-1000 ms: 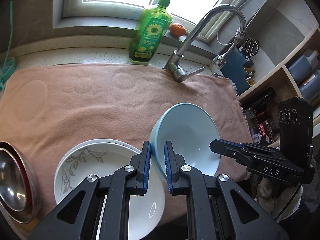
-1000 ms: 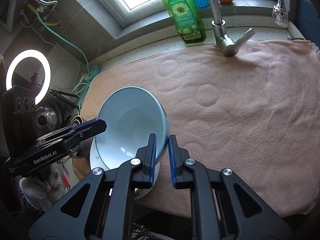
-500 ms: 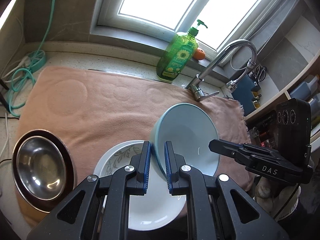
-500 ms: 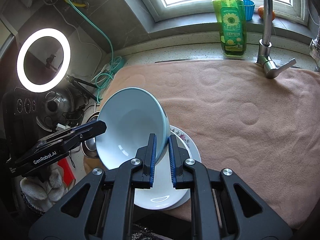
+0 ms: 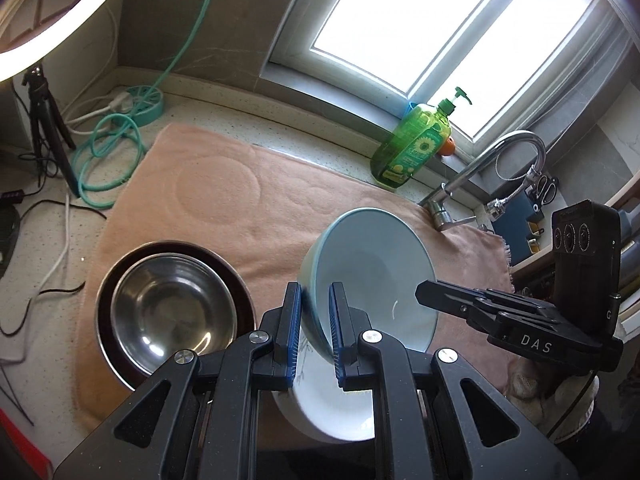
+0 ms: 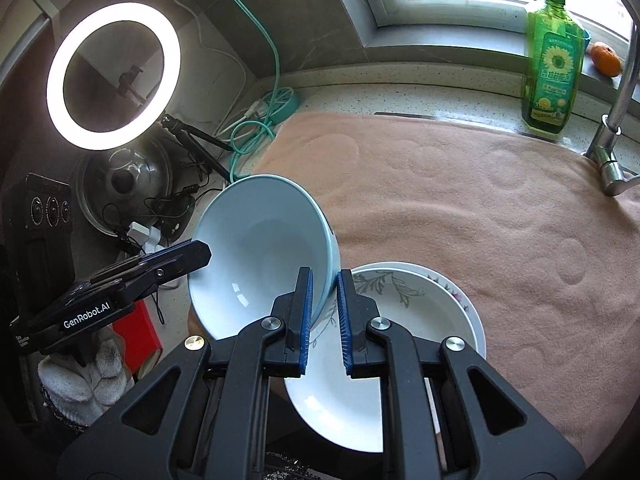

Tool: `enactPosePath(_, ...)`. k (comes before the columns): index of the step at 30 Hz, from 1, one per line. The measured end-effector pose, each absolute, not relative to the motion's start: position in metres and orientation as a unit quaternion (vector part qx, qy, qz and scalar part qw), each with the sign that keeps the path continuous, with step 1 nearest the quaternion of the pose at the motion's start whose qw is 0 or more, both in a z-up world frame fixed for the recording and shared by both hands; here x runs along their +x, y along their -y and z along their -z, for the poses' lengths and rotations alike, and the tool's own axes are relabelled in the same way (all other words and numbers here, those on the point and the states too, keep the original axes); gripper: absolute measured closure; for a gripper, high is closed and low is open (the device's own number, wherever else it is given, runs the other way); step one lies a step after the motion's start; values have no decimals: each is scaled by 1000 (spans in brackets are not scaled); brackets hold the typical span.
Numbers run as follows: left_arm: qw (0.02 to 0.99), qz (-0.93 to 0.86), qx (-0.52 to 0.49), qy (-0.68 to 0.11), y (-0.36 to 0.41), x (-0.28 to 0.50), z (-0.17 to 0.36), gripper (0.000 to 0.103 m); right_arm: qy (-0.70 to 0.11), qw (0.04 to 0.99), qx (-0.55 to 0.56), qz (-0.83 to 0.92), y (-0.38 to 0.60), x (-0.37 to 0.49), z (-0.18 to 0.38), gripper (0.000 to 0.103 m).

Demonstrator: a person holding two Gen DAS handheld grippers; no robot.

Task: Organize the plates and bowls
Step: 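Lift the pale blue bowl and carry it over the nested steel bowls, then lower the pale blue bowl into the red-bottomed bowl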

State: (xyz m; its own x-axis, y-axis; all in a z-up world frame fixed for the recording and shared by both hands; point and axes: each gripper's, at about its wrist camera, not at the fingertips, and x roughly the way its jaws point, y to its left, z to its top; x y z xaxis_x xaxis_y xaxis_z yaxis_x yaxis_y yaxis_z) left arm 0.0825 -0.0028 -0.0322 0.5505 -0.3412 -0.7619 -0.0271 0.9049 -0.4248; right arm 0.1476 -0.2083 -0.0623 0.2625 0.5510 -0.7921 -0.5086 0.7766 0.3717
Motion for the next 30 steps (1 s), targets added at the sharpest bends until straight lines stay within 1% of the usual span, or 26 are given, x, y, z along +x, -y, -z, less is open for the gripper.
enactPosePath(18,848,22,-244,-470,-78,56,53,91,-529,761,-24,-373,112,147,91,91)
enactPosePath(30,831,2,-260,-491,-102,52,76,91,-554,744,-39,-372,82,150,121,91)
